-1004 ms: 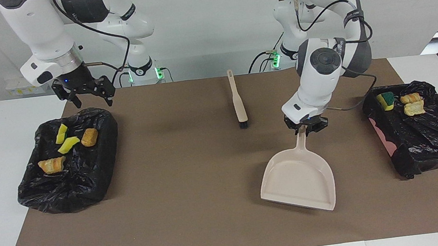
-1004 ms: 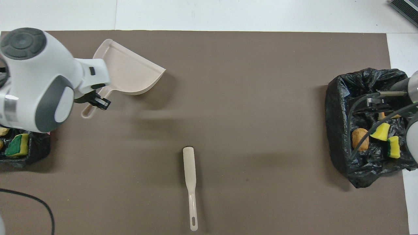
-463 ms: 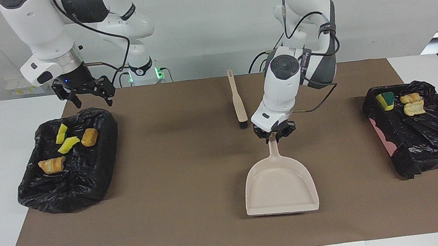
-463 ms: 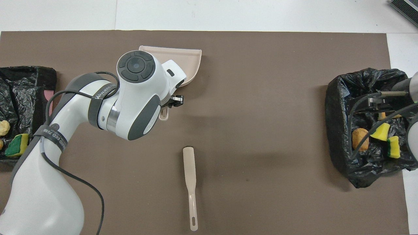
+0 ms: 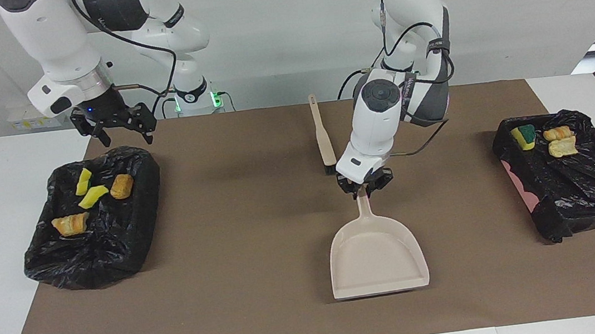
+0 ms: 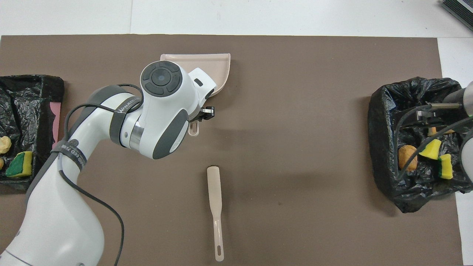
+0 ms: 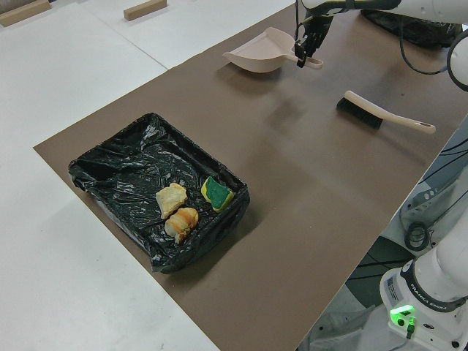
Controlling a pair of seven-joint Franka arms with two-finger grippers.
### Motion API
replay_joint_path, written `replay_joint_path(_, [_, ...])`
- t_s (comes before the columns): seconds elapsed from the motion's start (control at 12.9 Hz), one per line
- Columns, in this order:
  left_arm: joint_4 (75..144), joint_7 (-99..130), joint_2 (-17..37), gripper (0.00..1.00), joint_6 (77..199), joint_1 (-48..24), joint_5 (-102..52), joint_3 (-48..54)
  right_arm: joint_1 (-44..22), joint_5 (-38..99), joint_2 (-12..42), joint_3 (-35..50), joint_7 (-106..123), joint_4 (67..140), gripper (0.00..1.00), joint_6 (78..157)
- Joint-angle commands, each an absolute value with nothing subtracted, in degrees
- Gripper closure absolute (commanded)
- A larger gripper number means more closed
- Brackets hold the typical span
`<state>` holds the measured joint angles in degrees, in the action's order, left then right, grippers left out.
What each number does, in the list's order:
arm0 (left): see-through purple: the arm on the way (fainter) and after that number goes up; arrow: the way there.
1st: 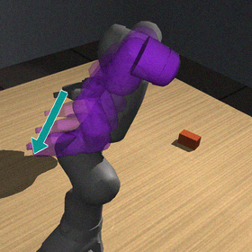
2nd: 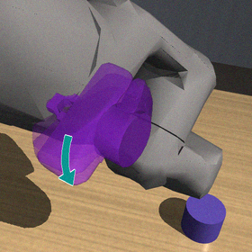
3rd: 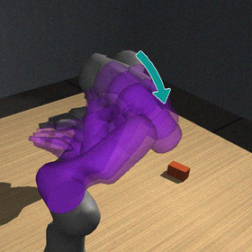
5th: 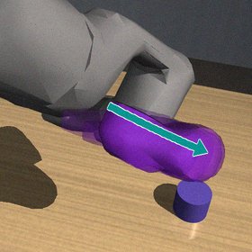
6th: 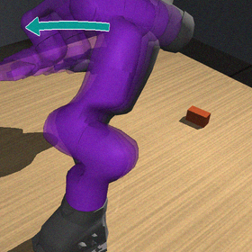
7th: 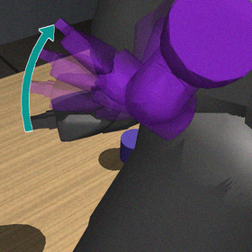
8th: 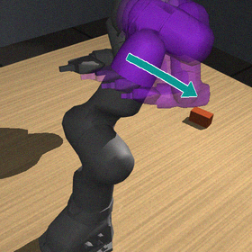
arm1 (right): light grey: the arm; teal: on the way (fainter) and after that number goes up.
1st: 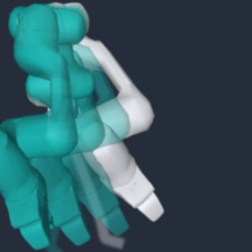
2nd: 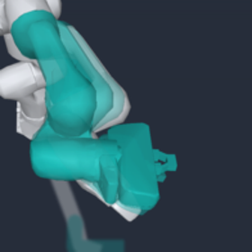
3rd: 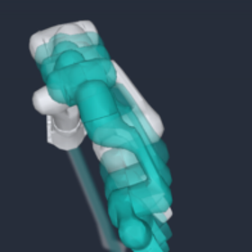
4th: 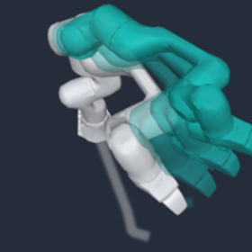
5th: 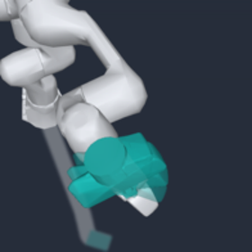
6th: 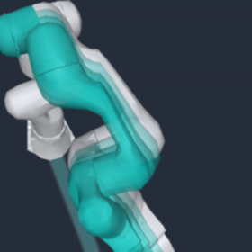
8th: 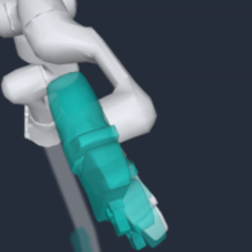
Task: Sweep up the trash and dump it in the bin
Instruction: 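Place the dustpan back on the table center with the left gripper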
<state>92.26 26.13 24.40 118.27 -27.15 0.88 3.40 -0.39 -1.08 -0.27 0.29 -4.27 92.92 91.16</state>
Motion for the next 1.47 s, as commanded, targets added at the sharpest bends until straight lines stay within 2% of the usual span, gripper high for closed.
replay_joint_path(0.0, [90.9, 27.4, 26.4, 1.0, 120.3, -29.4, 0.1, 2.2, 0.0, -0.1, -1.6, 0.2, -2.9, 94.1, 0.0, 90.7])
replay_joint_path(0.31, [92.5, 27.5, 25.9, 0.97, 120.2, -29.7, 0.2, 2.2, 0.0, -0.1, -1.6, 0.2, -2.9, 94.1, 0.0, 90.7])
replay_joint_path(0.39, [93.0, 27.6, 25.8, 0.87, 120.1, -29.8, 0.2, 2.2, 0.0, -0.1, -1.6, 0.2, -2.9, 94.1, 0.0, 90.7])
replay_joint_path(0.54, [93.0, 27.4, 25.7, 0.55, 119.8, -29.5, 0.3, 2.1, 0.0, -0.1, -1.6, 0.2, -2.9, 94.1, 0.0, 90.7])
replay_joint_path(0.7, [92.9, 26.5, 25.1, 0.31, 119.6, -29.0, 0.8, 1.8, -0.1, -0.1, -1.6, 0.2, -2.9, 94.1, 0.0, 90.7])
replay_joint_path(0.85, [93.0, 26.3, 23.7, 0.0, 119.4, -28.6, 1.1, 1.4, 0.0, -0.1, -1.6, 0.2, -2.9, 94.1, 0.0, 90.7])
replay_joint_path(1.16, [93.5, 20.2, 18.5, 0.0, 115.2, -23.9, 1.1, 1.2, 0.0, -0.1, -1.6, 0.2, -2.9, 94.1, 0.0, 90.7])
replay_joint_path(1.39, [97.0, 9.3, 10.6, 0.0, 113.6, -17.5, 1.2, 1.3, 0.0, -0.1, -1.6, 0.2, -2.9, 94.1, 0.0, 90.7])
